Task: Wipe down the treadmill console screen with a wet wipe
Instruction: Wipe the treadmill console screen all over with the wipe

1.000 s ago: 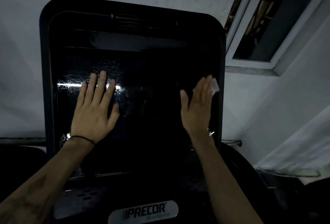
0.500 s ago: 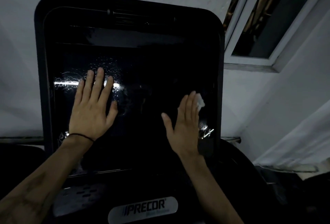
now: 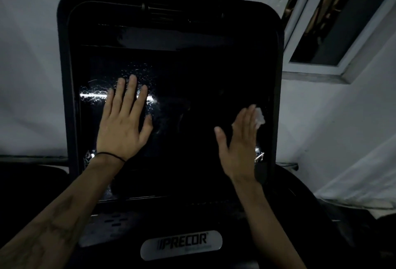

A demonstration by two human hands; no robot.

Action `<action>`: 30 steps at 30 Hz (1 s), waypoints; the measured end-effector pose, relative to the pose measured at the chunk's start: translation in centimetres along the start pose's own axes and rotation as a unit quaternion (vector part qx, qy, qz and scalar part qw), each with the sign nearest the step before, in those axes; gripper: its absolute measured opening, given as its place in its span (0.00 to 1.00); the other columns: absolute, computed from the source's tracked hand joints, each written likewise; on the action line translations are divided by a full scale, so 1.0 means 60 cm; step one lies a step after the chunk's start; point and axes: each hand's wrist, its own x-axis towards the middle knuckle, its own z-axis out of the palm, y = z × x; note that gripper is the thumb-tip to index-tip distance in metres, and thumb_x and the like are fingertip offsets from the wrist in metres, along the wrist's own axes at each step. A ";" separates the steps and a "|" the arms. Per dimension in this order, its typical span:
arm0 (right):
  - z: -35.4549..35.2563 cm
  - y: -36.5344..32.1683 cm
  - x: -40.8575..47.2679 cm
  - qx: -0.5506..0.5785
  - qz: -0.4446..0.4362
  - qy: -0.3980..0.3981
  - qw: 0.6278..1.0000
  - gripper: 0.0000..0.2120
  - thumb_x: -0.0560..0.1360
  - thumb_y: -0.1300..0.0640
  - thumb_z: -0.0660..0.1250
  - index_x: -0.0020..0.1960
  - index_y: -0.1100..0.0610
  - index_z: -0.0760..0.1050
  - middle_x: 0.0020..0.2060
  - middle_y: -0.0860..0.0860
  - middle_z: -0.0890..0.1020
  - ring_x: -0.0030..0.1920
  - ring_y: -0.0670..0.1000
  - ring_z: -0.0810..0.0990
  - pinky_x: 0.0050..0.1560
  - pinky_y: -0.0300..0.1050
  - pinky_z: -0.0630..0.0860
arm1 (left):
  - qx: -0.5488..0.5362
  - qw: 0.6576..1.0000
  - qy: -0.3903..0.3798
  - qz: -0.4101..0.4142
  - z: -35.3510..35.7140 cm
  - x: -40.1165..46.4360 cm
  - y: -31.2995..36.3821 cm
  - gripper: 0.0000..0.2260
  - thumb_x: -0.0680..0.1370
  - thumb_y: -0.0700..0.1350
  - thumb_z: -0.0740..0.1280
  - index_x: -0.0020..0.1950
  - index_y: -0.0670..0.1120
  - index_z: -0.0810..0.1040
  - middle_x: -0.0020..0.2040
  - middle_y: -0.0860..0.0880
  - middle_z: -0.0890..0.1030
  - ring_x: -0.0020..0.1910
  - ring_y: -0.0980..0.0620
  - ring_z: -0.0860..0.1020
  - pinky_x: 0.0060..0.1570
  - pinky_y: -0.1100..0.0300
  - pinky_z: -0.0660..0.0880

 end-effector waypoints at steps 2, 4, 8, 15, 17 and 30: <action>-0.003 0.015 -0.032 0.009 0.061 0.019 0.998 0.41 0.83 0.35 0.49 0.82 0.63 0.44 0.82 0.56 0.40 0.82 0.52 0.38 0.81 0.60 0.48 | 0.001 1.000 -0.001 -0.003 0.001 0.000 0.001 0.30 0.84 0.52 0.53 0.84 0.42 0.56 0.85 0.41 0.51 0.84 0.41 0.48 0.82 0.41 0.49; 0.011 0.002 -0.089 0.003 0.071 0.016 0.997 0.42 0.83 0.35 0.49 0.82 0.64 0.44 0.82 0.58 0.40 0.82 0.54 0.39 0.80 0.62 0.49 | 0.003 1.000 -0.001 -0.004 0.003 0.000 0.000 0.30 0.84 0.52 0.54 0.84 0.42 0.56 0.85 0.41 0.51 0.84 0.41 0.48 0.82 0.41 0.49; 0.021 -0.013 -0.068 -0.010 0.008 -0.013 1.000 0.41 0.82 0.35 0.50 0.82 0.64 0.43 0.82 0.59 0.40 0.82 0.55 0.38 0.81 0.56 0.43 | -0.002 1.000 0.004 0.000 0.001 0.001 -0.001 0.29 0.84 0.52 0.54 0.84 0.42 0.57 0.85 0.41 0.51 0.84 0.41 0.48 0.82 0.40 0.49; 0.013 0.012 -0.116 -0.037 0.039 -0.008 0.999 0.41 0.83 0.36 0.49 0.81 0.65 0.43 0.82 0.60 0.40 0.82 0.58 0.40 0.80 0.63 0.49 | -0.002 1.000 0.005 -0.003 0.002 -0.001 0.001 0.29 0.83 0.51 0.55 0.83 0.41 0.58 0.85 0.40 0.51 0.84 0.40 0.48 0.81 0.39 0.50; 0.022 0.001 -0.108 -0.041 -0.027 -0.025 0.998 0.41 0.83 0.36 0.51 0.81 0.66 0.44 0.82 0.61 0.41 0.82 0.59 0.41 0.81 0.59 0.46 | -0.003 1.000 0.007 -0.003 0.002 0.001 0.000 0.29 0.83 0.52 0.54 0.83 0.42 0.58 0.85 0.40 0.51 0.84 0.40 0.48 0.82 0.39 0.50; 0.023 -0.038 -0.031 -0.033 -0.059 -0.029 0.997 0.41 0.83 0.35 0.47 0.81 0.66 0.43 0.81 0.61 0.40 0.82 0.58 0.38 0.81 0.53 0.40 | -0.006 1.000 0.002 0.002 -0.002 0.002 0.000 0.29 0.84 0.52 0.53 0.83 0.42 0.57 0.85 0.40 0.51 0.84 0.40 0.48 0.82 0.40 0.49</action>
